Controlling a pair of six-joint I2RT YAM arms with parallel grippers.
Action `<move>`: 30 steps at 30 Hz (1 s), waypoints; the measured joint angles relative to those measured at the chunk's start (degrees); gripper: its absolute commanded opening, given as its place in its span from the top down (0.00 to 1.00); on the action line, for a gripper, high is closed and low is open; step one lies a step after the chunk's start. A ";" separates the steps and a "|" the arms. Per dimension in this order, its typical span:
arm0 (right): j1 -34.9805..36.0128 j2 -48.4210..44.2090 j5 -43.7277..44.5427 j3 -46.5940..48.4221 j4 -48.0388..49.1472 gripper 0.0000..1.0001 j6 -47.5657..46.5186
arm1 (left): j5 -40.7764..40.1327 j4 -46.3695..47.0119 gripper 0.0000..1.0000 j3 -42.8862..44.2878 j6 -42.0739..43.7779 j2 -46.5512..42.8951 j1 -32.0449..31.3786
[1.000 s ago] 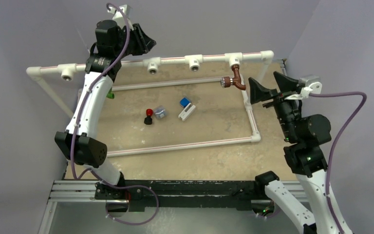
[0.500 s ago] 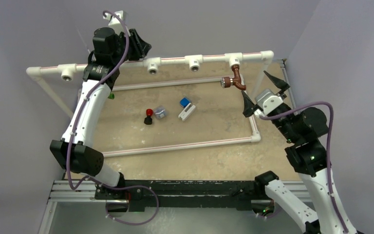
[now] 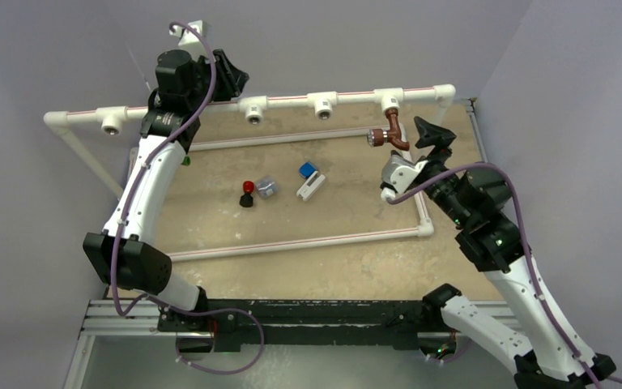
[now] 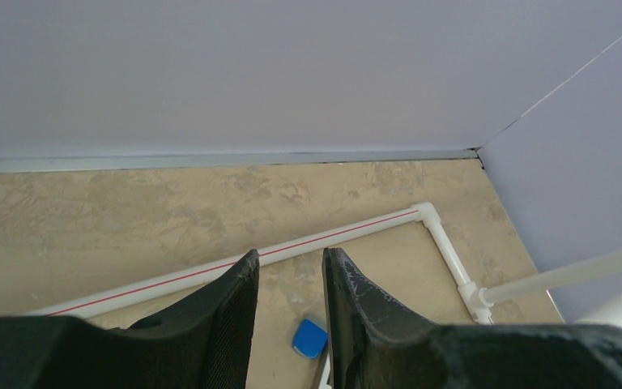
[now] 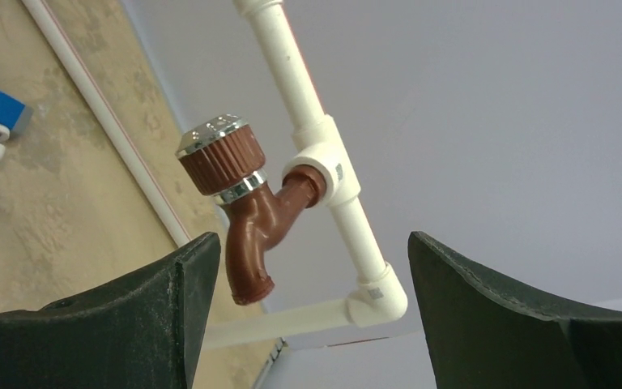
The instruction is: Install the water faucets
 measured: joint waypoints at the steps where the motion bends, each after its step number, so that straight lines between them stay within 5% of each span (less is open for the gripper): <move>1: 1.03 0.72 0.81 -0.11 0.09 0.14 -1.07 | -0.07 0.13 0.67 -0.13 0.00 0.00 0.00; 11: 7.04 4.70 6.86 -1.62 0.50 0.13 -6.14 | -0.48 0.83 0.67 -0.46 0.02 0.00 0.00; 18: 11.30 5.35 17.79 -8.55 9.75 0.19 -10.99 | -0.46 0.83 0.67 -0.46 0.02 0.00 0.00; 30: 15.89 11.13 30.73 -12.74 29.86 0.41 -18.69 | -0.46 0.87 0.66 -0.46 0.04 0.00 0.00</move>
